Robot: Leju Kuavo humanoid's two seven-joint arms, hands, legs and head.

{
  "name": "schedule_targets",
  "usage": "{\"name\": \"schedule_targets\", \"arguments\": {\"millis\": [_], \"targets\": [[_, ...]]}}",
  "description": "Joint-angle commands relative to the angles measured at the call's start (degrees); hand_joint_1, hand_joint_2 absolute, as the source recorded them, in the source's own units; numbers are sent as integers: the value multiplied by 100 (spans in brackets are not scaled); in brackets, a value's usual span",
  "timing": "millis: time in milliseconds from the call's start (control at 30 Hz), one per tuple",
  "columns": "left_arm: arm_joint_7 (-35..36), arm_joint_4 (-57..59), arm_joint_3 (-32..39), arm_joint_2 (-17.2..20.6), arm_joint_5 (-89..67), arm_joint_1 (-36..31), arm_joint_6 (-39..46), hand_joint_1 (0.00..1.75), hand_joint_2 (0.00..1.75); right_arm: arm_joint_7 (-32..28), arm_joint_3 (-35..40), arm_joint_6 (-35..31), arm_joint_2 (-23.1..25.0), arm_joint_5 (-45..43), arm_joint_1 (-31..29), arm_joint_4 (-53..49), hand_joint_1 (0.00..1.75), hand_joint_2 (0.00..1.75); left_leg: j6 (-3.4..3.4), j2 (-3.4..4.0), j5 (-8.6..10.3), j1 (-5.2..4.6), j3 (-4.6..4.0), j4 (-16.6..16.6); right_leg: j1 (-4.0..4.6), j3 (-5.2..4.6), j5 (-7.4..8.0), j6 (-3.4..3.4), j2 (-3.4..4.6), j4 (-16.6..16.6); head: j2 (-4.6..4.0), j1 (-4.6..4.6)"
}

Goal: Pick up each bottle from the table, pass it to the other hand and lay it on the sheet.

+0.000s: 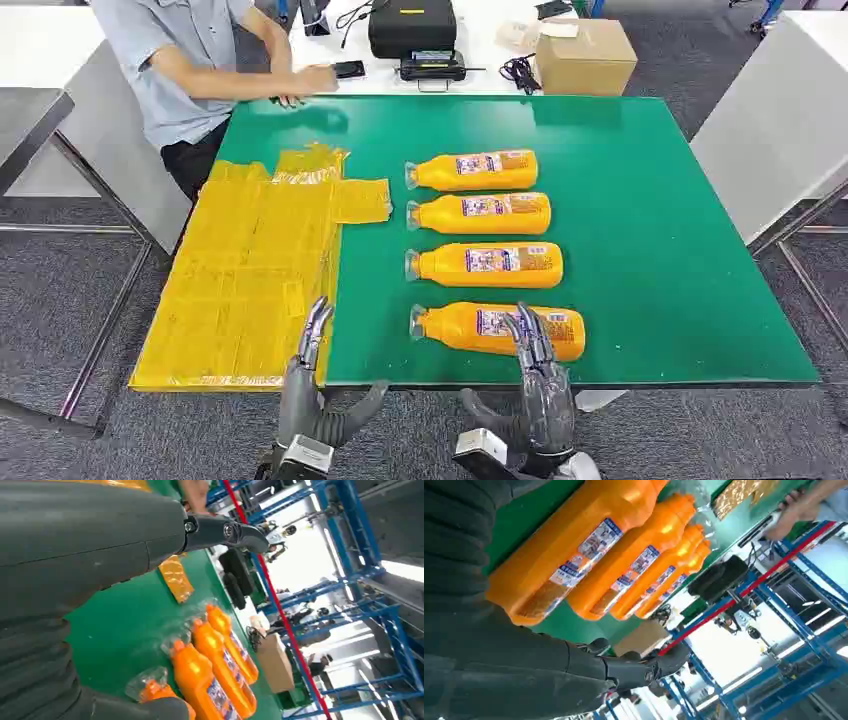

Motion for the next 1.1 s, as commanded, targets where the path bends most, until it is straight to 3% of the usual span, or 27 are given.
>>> {"name": "schedule_targets", "arguments": {"millis": [33,633,833,1100], "targets": [[-210,611,-383,-117,-35,-299,24,0,175,138,-66,-13,-140,150,-40,138,0,175,-17,-1,-13,16,27,0,17,33,-10,-20,-5,-9,0,0],[-209,603,-142,-145,159,-334,24,0,175,786,-331,288,-431,787,-105,238,0,175,-14,-1,-8,11,19,-2,13,25,-6,-16,-4,-8,0,0],[-111,682,-181,-113,190,-403,15,0,175,1540,-436,342,-678,1568,-240,868,0,175,-12,-1,-6,9,23,-6,11,27,-4,-15,-4,-13,0,0],[-98,711,-414,-15,365,-506,17,0,175,1391,-702,376,-792,1548,-565,1257,0,175,-14,11,-8,9,27,-6,11,31,-1,-17,8,-14,0,0]]}}
